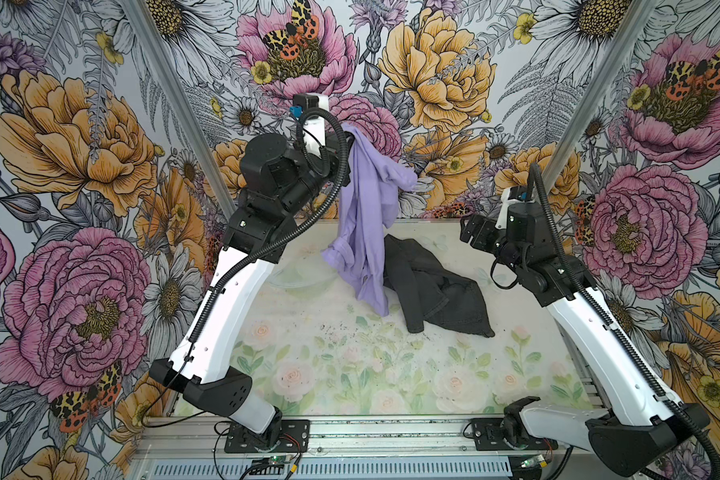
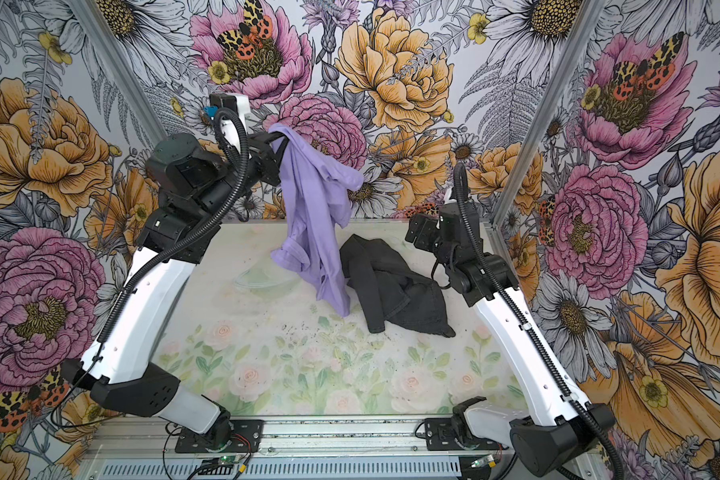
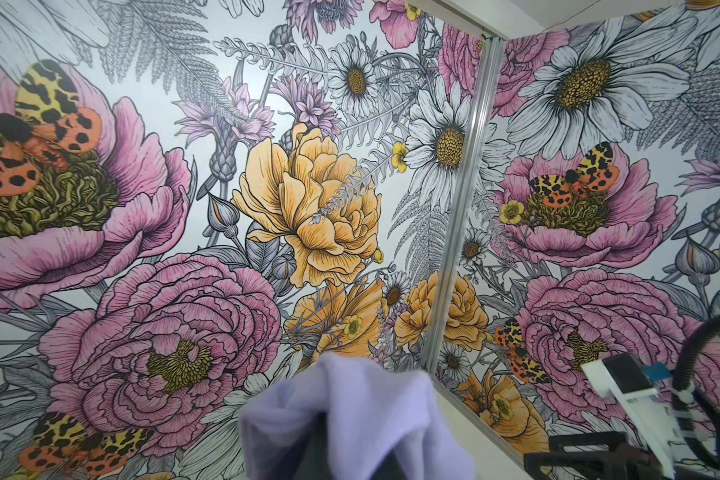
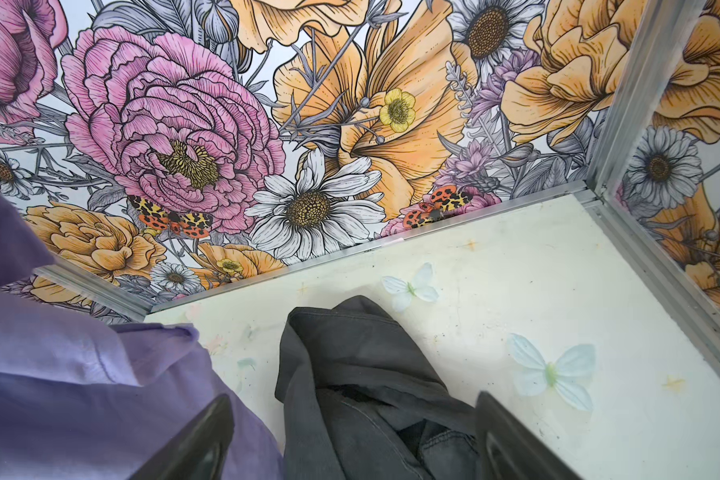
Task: Pick out a specific cloth from the pile
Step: 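Carry the purple shirt away with the left gripper while the right gripper withdraws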
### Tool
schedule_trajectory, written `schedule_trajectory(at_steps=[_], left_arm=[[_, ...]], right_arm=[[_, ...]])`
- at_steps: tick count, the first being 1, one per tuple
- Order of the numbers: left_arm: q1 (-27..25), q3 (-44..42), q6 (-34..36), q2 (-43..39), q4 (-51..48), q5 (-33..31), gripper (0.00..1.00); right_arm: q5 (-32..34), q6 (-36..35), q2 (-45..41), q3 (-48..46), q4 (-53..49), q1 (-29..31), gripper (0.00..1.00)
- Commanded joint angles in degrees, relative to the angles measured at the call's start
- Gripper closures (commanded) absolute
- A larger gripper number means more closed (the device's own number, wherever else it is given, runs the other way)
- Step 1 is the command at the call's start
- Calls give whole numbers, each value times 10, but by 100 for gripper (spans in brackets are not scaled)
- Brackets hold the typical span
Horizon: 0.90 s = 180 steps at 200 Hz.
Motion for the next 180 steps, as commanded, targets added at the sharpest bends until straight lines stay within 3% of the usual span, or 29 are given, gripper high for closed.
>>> schedule_trajectory(at_steps=[1, 180], left_arm=[[23, -17, 12, -28, 13, -5, 100], [176, -170, 33, -136, 9, -7, 100]], right_arm=[[-8, -18, 8, 16, 6, -3, 9], [-68, -101, 58, 39, 17, -1, 6]])
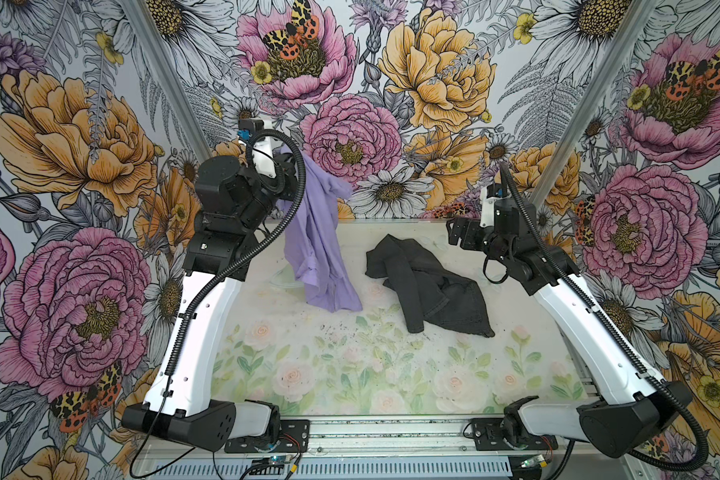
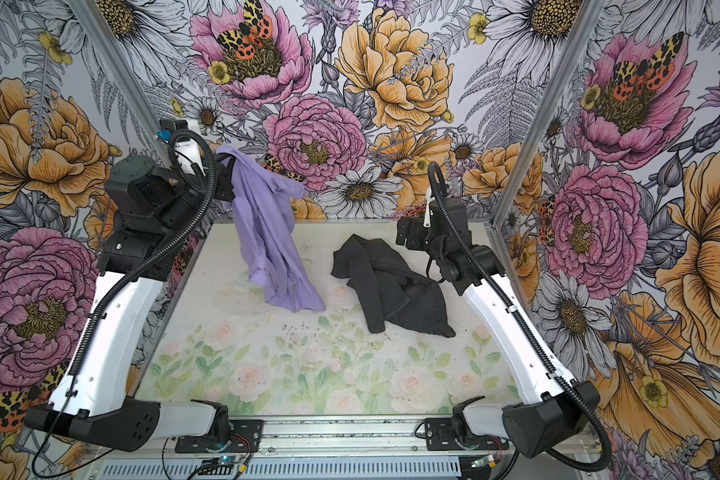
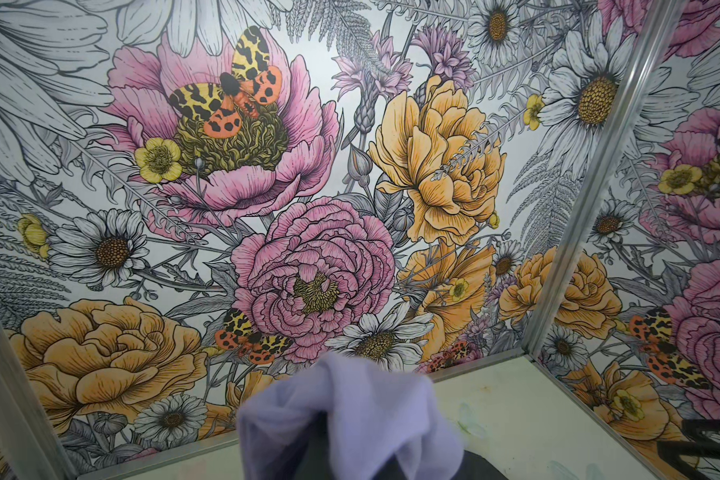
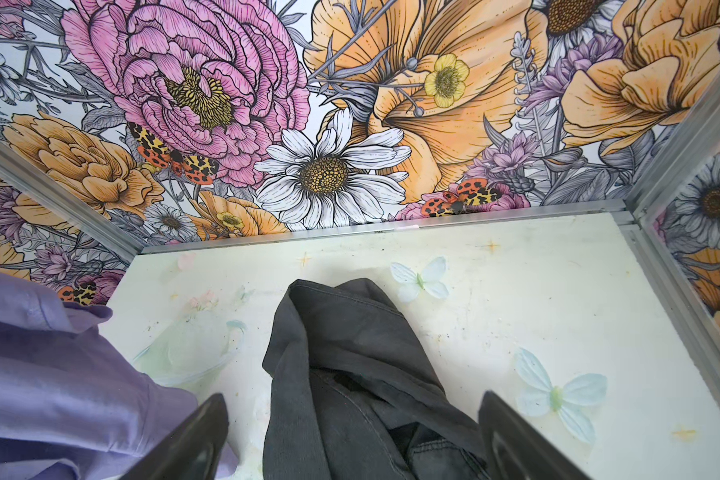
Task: Pick out a specific cloth from the pile
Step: 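Carry the purple shirt away with the left gripper while the right gripper withdraws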
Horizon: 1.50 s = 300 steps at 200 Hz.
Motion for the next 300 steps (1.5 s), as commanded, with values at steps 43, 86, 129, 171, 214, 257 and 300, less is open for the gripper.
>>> schedule_trajectory(at_steps=[43, 86, 129, 171, 214, 257, 300], left_arm=[[72, -17, 12, -37, 17, 11, 100], [105, -36, 16, -42, 15, 19, 100], [111, -104, 39, -61, 21, 2, 100], [113, -229, 33, -94, 91, -24, 100], [117, -342, 4, -119, 161, -38, 100], [117, -423, -15, -128, 201, -51, 100], [117, -500, -20, -135, 216, -90, 100]], right_arm=[[-19, -17, 23, 37, 12, -1, 5], [-28, -20, 41, 51, 12, -1, 5], [-40, -18, 51, 56, 12, 1, 4], [-38, -22, 49, 55, 11, 3, 4], [-37, -28, 49, 53, 11, 2, 4], [-40, -33, 58, 55, 11, 2, 4], [-45, -35, 67, 60, 10, 3, 4]])
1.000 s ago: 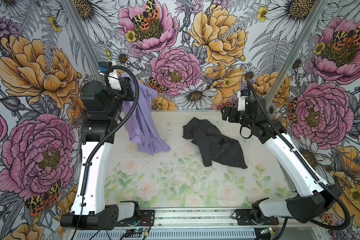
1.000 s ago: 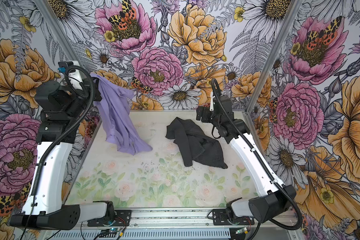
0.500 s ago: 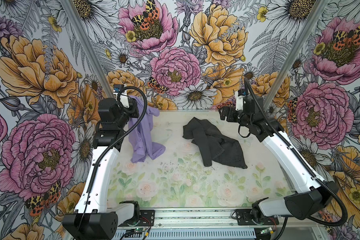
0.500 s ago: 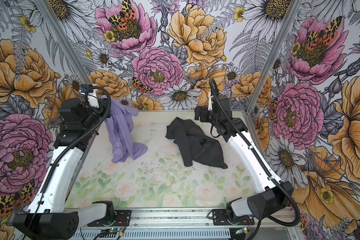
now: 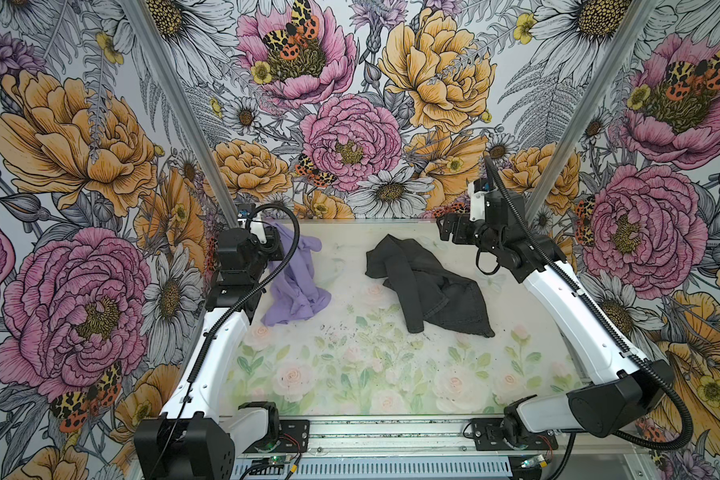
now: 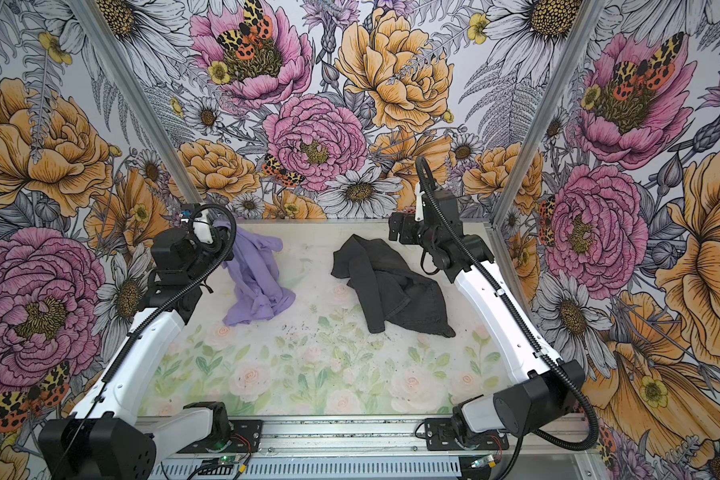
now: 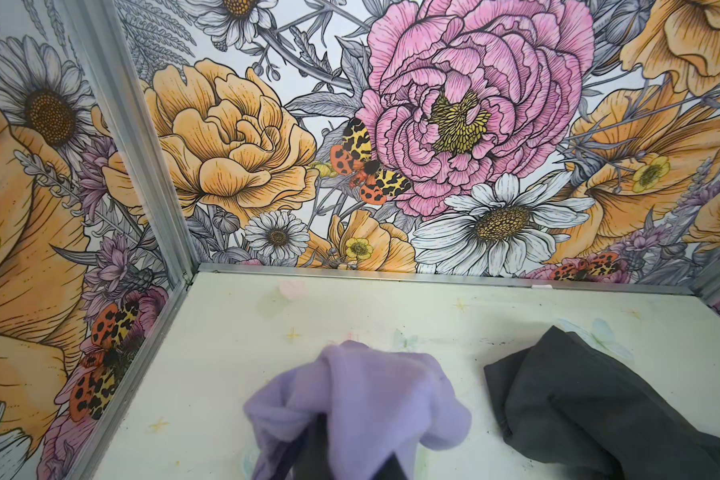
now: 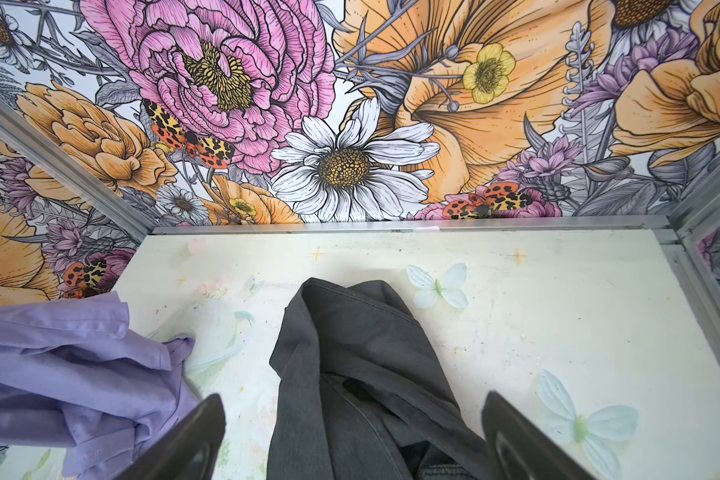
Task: Pick out a specific cloth from the pile
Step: 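Carry the purple shirt away with the left gripper while the right gripper withdraws, then lower the purple shirt onto the table with the left gripper and release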
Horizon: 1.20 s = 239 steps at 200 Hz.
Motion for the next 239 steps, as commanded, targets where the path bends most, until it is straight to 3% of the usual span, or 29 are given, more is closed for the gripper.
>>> schedule_trajectory(at_steps=[1, 92, 120, 134, 145, 209, 239], left_arm=[[6, -37, -16, -18, 35, -38, 100], [18, -165, -63, -11, 75, -68, 97], [26, -181, -69, -3, 78, -64, 72], [28, -181, -74, -1, 73, -62, 50], [29, -175, -79, -4, 61, -63, 41], [29, -104, -141, -92, -29, -77, 17], [29, -57, -142, -107, -47, -61, 12]], right_arm=[[-11, -7, 8, 19, 6, 3, 4], [-19, -1, -6, -35, 5, -1, 3], [-22, 9, -17, -65, 5, -2, 3], [-24, 11, -22, -76, 5, -2, 3], [-24, 11, -25, -83, 5, -1, 2], [-23, 24, -39, -101, 5, -3, 2], [-24, 29, -38, -100, 5, -3, 2]])
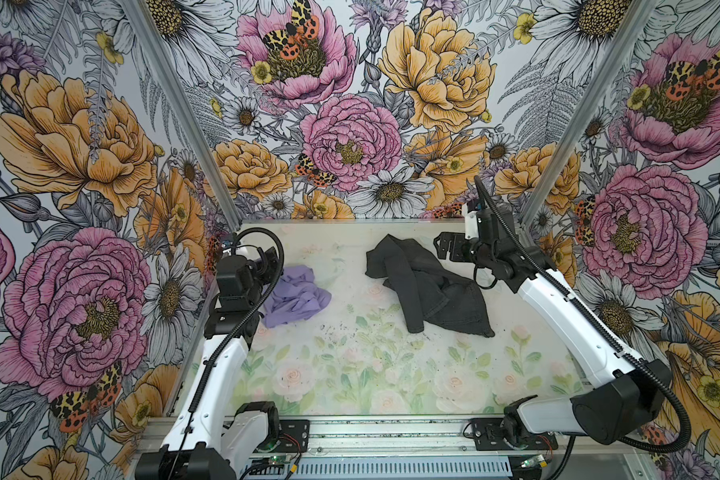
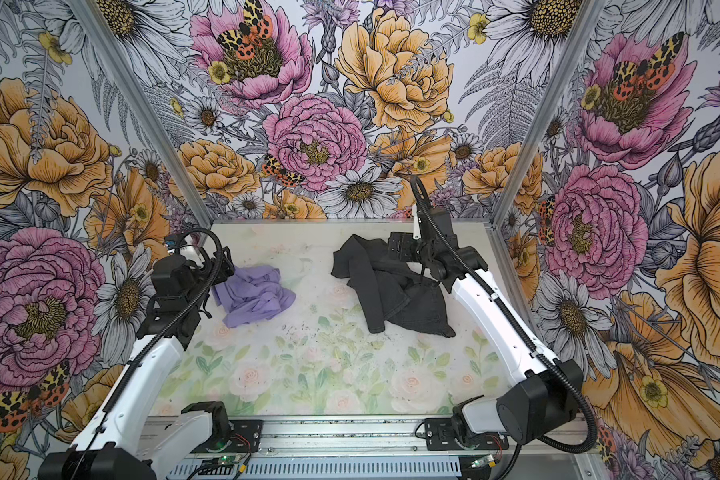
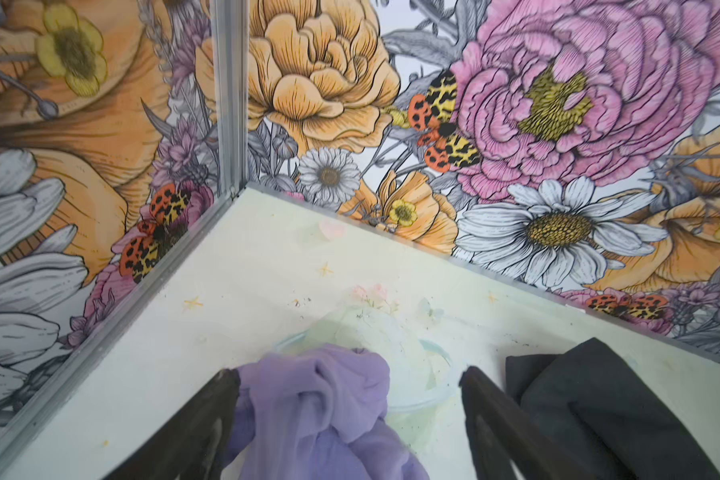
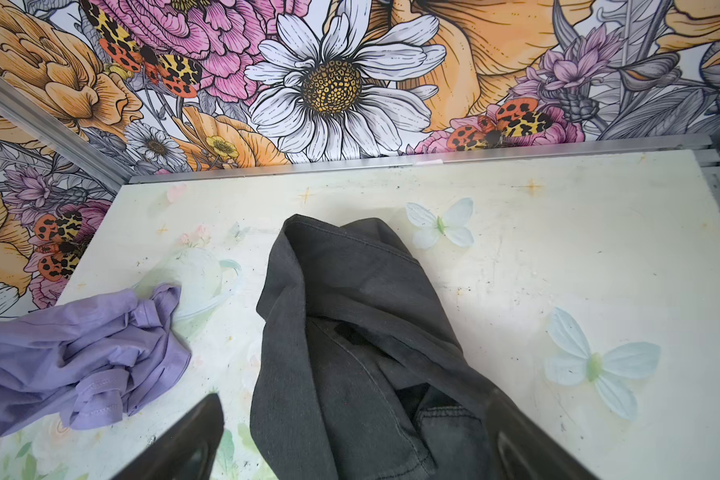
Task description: Pick out a specific cloth from the pile
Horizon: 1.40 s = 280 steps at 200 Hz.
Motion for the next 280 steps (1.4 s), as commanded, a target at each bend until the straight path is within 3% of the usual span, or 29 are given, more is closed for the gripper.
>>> schedule_trajectory(at_steps=[1, 20, 61, 120, 157, 199, 244, 280], left_arm=[[4, 42, -16, -9, -23, 0, 12], [6, 67, -28, 0, -23, -6, 7], [15, 82, -53, 44, 5, 32, 5], [15, 20, -84, 63, 52, 39, 4], [15, -19, -58, 48, 66, 13, 4], [15, -71, -18, 27, 96, -28, 1], [5, -113, 55, 13, 128, -70, 1], [6, -151, 39, 8, 185, -112, 1]], right_arm=[[-6, 12, -14, -4, 5, -2, 2], [-10, 16, -9, -1, 5, -2, 2], [-17, 22, -5, 4, 5, -2, 2], [-5, 18, -27, -16, 5, -2, 1], [8, 5, -34, -25, 6, -3, 1], [68, -14, -33, -50, 9, -4, 1], [120, -34, -67, -124, 64, -18, 1], [139, -33, -95, -190, 111, -44, 1]])
